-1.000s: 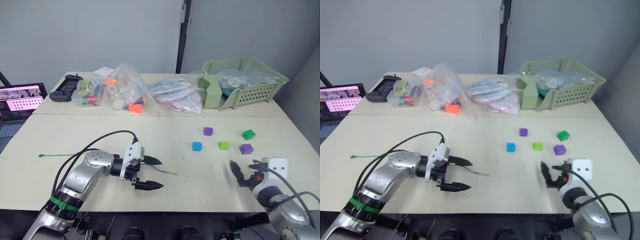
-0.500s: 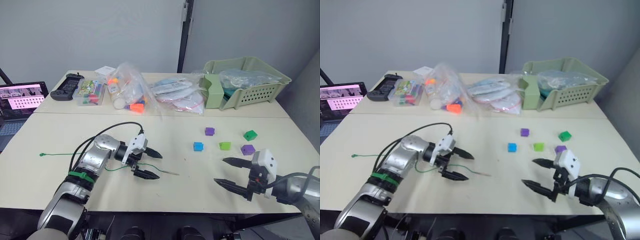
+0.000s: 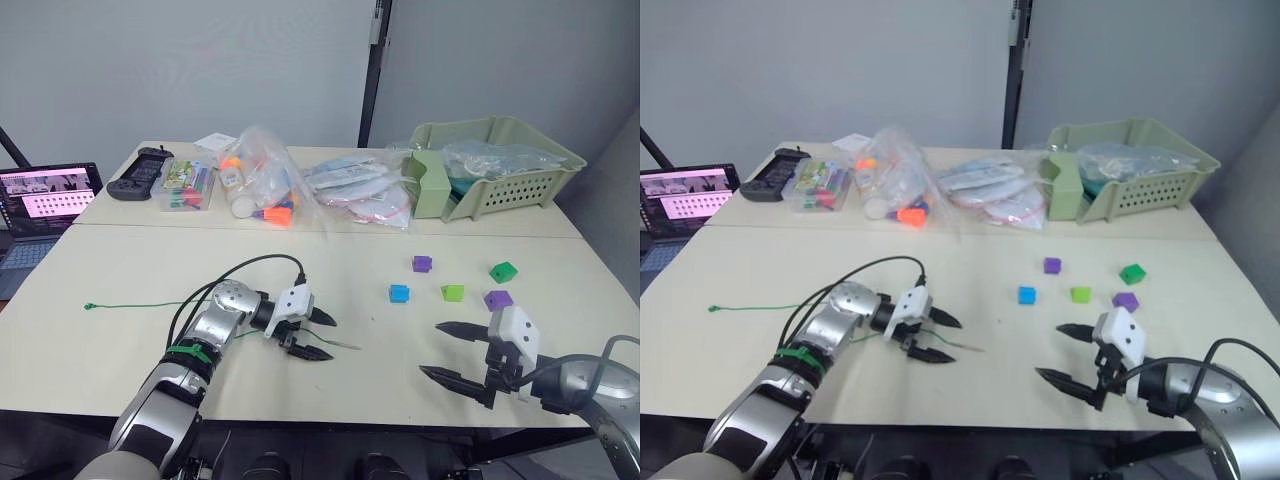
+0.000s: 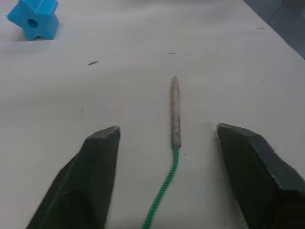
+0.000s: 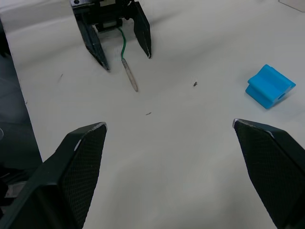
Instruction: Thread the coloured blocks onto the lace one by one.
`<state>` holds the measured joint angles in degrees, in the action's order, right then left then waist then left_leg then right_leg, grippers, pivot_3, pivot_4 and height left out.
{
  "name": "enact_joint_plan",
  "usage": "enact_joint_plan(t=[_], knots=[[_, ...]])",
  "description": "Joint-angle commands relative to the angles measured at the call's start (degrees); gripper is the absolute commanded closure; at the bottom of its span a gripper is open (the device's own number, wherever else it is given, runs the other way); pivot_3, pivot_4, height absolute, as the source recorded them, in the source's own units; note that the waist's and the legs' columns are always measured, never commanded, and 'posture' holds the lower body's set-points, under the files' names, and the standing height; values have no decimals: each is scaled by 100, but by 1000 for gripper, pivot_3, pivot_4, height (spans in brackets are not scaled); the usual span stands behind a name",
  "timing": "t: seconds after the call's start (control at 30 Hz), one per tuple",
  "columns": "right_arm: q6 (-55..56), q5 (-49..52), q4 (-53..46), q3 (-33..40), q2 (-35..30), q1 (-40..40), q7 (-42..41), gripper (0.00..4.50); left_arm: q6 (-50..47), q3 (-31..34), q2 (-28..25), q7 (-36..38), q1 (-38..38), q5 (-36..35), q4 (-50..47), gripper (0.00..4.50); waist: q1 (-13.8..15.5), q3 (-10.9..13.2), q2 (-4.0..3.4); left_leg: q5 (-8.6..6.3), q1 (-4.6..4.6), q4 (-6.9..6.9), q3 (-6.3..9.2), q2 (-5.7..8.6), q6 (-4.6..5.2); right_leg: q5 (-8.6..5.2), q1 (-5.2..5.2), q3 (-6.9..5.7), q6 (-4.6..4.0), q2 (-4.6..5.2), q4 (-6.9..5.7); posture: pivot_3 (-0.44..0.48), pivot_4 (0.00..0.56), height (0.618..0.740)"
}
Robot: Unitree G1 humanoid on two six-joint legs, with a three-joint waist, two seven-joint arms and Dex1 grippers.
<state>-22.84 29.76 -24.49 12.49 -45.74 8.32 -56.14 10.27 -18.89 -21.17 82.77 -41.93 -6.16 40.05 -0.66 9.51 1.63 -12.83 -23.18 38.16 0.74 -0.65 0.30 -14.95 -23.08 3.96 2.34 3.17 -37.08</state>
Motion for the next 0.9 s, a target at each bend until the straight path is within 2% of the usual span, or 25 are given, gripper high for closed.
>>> enact_joint_plan(t=[0.03,0.1,0.23,0.53,0.73,0.9], knots=[[43,15,-227,158,8,70,102,0,101,-162,78,125,71,205,94,2413,-1,0,0,0,0,0,0,0,1,0,0,0,0,0,0,0,150,740],[48,14,-248,154,11,97,136,0,113,-174,109,146,84,220,83,3186,4,0,0,-1,-1,0,1,0,1,0,0,0,0,0,0,0,150,740],[51,14,-272,178,35,127,255,0,104,-169,115,228,127,207,-7,4438,-1,0,0,-1,-1,0,1,1,1,0,0,1,0,0,0,0,150,740],[41,37,-477,260,254,293,642,0,-2,110,16,208,-69,44,-180,4476,-2,0,0,-1,-1,0,2,1,1,0,-1,1,0,0,0,0,150,740],[-197,94,-900,752,835,753,1613,0,-1061,408,-574,264,185,-403,-1756,4476,-8,-1,-2,-1,-9,0,10,-6,1,0,-8,-2,0,-2,-3,0,150,740],[-626,-128,-1027,1145,1715,813,3186,0,-2209,694,-1082,34,609,-811,-3238,4476,-10,-2,-4,-1,-6,-1,24,-14,1,0,-7,0,-1,1,-8,0,150,740]])
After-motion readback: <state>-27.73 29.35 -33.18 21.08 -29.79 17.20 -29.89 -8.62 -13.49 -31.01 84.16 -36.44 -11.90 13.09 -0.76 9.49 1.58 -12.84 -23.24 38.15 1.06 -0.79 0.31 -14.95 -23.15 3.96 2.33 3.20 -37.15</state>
